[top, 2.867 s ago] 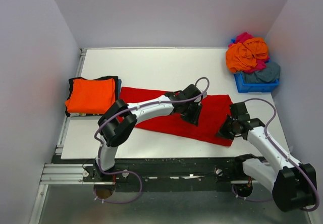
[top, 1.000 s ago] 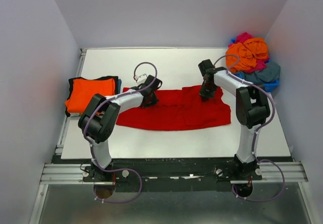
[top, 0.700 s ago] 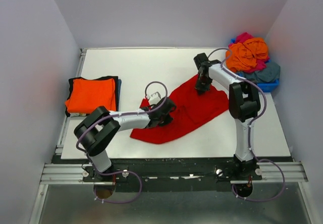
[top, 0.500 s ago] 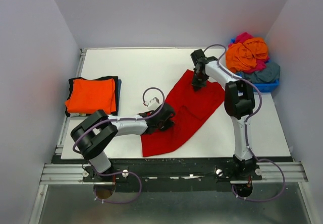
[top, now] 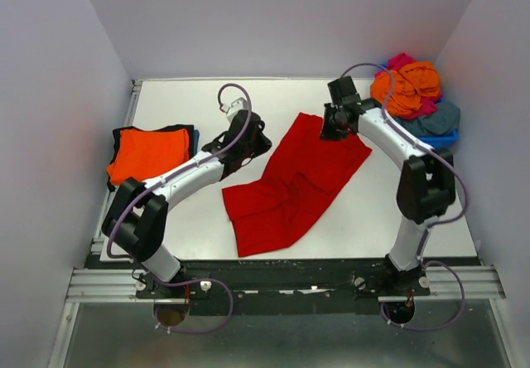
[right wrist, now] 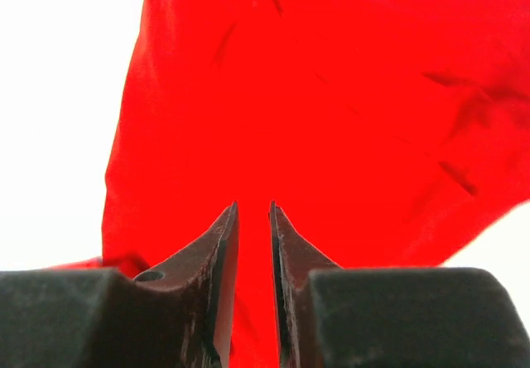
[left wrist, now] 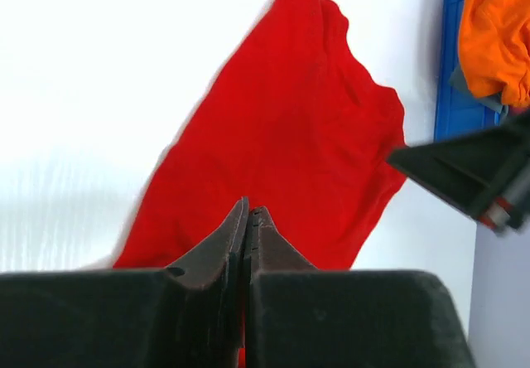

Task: Fold and stack the t-shirts
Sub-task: Rotate the tshirt 90 degrees

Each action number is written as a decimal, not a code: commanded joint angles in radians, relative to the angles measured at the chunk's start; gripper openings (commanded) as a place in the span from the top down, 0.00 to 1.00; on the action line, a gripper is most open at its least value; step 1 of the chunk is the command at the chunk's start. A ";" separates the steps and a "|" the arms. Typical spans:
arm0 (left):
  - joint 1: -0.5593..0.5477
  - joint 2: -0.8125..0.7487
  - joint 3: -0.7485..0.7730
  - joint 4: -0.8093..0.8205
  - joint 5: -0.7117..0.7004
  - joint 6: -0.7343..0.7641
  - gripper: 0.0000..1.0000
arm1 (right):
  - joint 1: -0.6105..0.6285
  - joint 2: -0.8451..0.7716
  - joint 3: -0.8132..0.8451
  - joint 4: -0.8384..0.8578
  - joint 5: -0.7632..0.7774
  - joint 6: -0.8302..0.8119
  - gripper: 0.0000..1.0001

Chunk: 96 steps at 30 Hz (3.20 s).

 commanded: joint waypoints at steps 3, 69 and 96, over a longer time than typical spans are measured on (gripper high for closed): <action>0.068 0.072 0.071 -0.041 0.066 0.223 0.71 | -0.011 -0.303 -0.359 0.208 -0.015 0.064 0.66; 0.450 0.651 0.582 -0.069 0.232 0.111 0.59 | 0.398 -0.362 -0.843 0.580 -0.222 0.486 0.41; 0.452 0.570 0.375 0.081 0.292 0.120 0.51 | 0.348 -0.609 -1.067 0.347 -0.050 0.433 0.99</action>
